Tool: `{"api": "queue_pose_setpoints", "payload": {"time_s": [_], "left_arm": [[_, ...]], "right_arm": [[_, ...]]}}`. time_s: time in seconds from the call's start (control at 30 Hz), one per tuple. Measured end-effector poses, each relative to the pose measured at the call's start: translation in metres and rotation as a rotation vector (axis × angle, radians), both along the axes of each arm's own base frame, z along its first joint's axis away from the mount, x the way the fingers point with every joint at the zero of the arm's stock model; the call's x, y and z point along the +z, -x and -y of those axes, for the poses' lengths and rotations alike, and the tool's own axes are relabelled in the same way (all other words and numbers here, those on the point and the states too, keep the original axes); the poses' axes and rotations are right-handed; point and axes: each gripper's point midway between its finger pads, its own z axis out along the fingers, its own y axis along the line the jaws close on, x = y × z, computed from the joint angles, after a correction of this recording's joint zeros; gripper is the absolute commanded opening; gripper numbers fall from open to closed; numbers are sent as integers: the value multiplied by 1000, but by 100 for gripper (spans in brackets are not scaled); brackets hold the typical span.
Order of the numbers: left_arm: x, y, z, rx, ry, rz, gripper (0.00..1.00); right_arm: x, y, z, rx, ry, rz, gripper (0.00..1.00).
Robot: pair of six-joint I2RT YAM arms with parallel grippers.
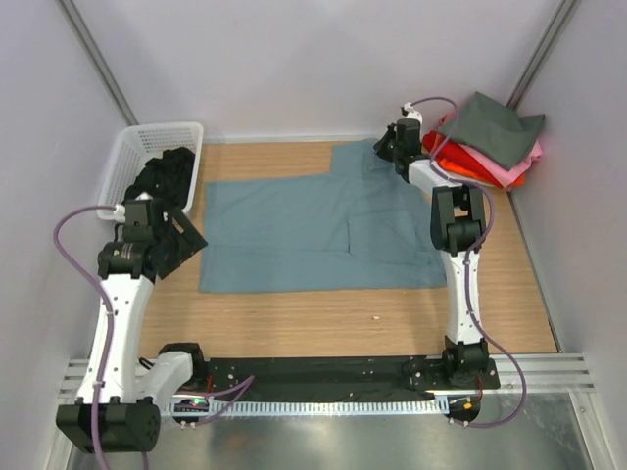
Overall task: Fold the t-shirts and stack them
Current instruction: Fold the tshirt
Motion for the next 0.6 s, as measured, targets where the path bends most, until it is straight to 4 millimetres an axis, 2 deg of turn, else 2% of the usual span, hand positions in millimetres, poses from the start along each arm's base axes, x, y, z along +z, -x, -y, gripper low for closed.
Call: {"api": "queue_pose_setpoints", "payload": {"time_s": [0.13,0.2,0.27,0.37,0.47,0.6], "left_arm": [[27,-53,18,-34,-41,68,79],[27,-80,26,-33,-44,72,79],[14,-108,34,-25,-50,56,79],[-13,-143,42,-15,-65,2,79],[-28,-180,48,-8,-77,-27,79],[-37,-232,51,10,-101,-9,79]], "right_arm": [[51,17,0,40,11,110,1],[77,24,2,44,19,164,1],[101,28,5,41,28,217,1],[123,29,9,34,29,273,1],[125,28,19,12,35,281,1],[113,27,41,-39,54,242,1]]}}
